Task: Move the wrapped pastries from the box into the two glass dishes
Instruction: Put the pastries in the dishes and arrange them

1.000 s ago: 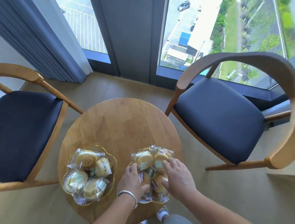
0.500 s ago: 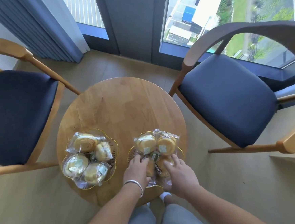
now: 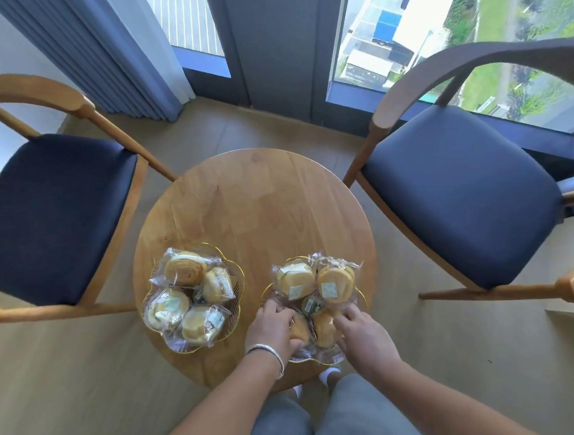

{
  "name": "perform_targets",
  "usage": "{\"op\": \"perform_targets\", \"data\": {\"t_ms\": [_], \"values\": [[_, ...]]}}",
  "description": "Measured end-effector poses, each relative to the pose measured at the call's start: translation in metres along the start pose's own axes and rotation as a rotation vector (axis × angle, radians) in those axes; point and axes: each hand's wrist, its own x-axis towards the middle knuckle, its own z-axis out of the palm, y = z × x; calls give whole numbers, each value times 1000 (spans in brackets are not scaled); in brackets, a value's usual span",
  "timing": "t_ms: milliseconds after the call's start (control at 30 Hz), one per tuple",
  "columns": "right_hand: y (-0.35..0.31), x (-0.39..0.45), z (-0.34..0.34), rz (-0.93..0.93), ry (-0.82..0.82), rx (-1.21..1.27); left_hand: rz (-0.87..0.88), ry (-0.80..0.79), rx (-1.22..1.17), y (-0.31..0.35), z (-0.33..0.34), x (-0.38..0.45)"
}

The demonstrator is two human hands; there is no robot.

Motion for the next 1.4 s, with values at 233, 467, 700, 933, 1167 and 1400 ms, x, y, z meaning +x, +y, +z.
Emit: {"op": "perform_targets", "data": {"t_ms": [233,467,700,933,1167,1400], "values": [[7,5,-1,-39,145,-29,32,83,-75,-3,1,-6],[11,40,-27,5,302,-93,24,339,-231,-2,-26,29],[19,67,-17,-32,188,-138,9,251,-264,10,-28,67],[12,66,-4,-21,228,-241,-60,247,-215,5,-13,57],[-2,75,-6,70,234,-335,82,260,-308,-14,-22,48],[-44,64,-12,195,324,-340,331,395,-343,-106,-47,5]]}}
